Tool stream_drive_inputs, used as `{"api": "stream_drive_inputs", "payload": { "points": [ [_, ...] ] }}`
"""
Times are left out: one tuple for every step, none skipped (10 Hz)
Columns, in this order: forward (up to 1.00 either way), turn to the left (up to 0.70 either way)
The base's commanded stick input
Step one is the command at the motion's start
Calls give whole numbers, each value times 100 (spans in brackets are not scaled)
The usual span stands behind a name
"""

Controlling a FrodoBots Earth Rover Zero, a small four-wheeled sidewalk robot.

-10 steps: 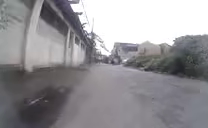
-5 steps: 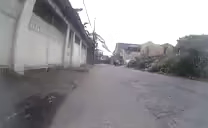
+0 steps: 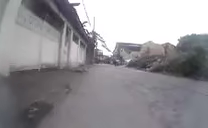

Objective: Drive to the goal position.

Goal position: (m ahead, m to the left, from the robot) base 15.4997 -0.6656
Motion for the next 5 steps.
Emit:
{"api": "stream_drive_inputs", "payload": {
  "points": [
    [100, 0],
    [100, 0],
    [100, 0],
    [100, 0],
    [100, 0]
  ]
}}
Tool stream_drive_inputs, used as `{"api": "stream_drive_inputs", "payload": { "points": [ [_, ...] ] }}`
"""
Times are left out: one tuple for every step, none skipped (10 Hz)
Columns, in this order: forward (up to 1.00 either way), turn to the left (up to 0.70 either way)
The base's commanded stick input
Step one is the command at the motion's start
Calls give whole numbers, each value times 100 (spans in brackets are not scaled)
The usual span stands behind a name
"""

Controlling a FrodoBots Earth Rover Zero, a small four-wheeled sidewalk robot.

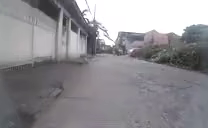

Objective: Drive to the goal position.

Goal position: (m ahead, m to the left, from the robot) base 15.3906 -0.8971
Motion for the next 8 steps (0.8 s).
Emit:
{"api": "stream_drive_inputs", "payload": {
  "points": [
    [100, 0],
    [100, 0],
    [100, 0],
    [100, 0],
    [100, 0],
    [100, 0],
    [100, 0],
    [100, 0]
  ]
}}
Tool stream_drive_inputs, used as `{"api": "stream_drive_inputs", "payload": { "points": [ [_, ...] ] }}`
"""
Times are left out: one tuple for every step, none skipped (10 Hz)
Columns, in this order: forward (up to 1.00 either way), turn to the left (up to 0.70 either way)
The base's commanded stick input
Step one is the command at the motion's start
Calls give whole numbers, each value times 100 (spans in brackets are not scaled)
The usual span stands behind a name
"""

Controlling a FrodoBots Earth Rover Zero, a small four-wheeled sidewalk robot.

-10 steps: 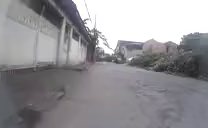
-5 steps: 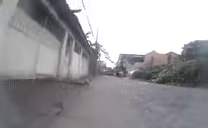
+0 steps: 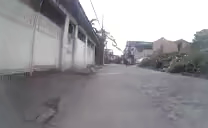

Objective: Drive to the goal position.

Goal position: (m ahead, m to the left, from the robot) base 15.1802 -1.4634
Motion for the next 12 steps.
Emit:
{"api": "stream_drive_inputs", "payload": {
  "points": [
    [100, 0],
    [100, -9],
    [100, -18],
    [100, -27],
    [100, -37],
    [100, -40],
    [100, -40],
    [100, -40],
    [100, -40],
    [100, -25],
    [100, 0],
    [100, 0]
  ]
}}
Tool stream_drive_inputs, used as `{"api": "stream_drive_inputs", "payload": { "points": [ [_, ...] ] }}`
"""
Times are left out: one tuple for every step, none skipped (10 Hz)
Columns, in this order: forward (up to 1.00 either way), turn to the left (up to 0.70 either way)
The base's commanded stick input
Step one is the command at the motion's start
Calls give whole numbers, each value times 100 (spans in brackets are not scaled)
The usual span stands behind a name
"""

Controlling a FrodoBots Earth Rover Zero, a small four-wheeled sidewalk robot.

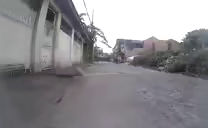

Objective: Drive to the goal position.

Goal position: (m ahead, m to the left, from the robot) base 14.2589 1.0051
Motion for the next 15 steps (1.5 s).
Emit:
{"api": "stream_drive_inputs", "payload": {
  "points": [
    [100, 0],
    [100, 0],
    [100, 0],
    [100, 0],
    [100, 0],
    [100, 0],
    [100, 0],
    [100, 0],
    [100, 0],
    [100, 0],
    [100, 0],
    [100, 0],
    [100, 0],
    [100, 0],
    [100, 0]
  ]
}}
